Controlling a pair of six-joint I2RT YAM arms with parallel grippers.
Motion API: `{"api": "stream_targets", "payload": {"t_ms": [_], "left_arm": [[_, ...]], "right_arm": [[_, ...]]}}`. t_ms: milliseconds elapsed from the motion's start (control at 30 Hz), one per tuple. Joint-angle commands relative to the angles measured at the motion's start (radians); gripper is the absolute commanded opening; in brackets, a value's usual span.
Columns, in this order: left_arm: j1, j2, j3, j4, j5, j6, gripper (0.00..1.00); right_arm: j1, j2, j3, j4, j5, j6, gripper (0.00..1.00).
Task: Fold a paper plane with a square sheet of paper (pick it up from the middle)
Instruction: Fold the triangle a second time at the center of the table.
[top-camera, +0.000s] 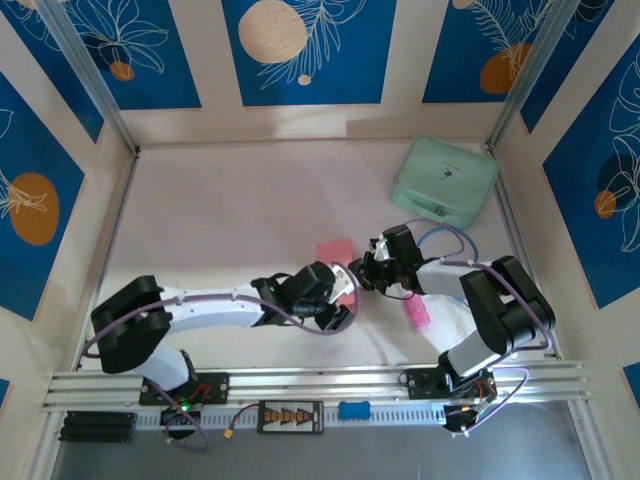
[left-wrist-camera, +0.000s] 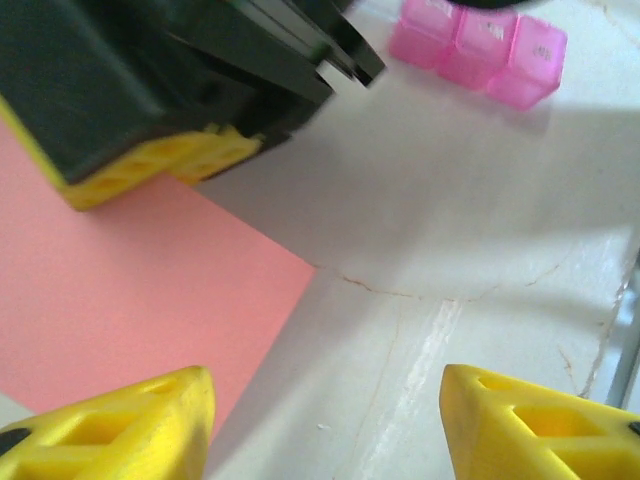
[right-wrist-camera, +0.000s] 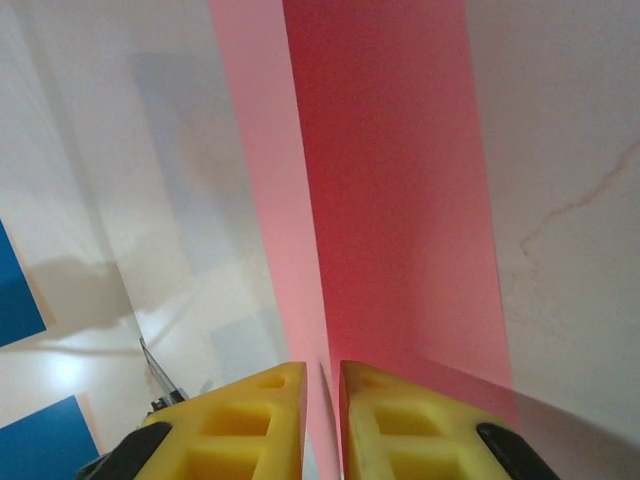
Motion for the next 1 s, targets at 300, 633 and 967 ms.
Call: {"api": "stream_targets", "payload": {"t_ms": [300,633,967], "left_arm": [[-0.108,0.149,0.135,-0.085,-0.374,0.120,0.68],[-0.110,0.181,0.147,-0.097,-0.446,0.122,0.59],[-0.109,0.190,0.160,-0.091,-0.453,0.120,0.39]], "right_arm": [[-0.027,0.024,0.057,-0.051,-0.096,-0.058,0.18],[-0.027,0.017,0.053,-0.061,-0.095,-0.060,0.18],[-0.028,0.011,0.048,-0.061,-0.099,-0.059,0.19]]}}
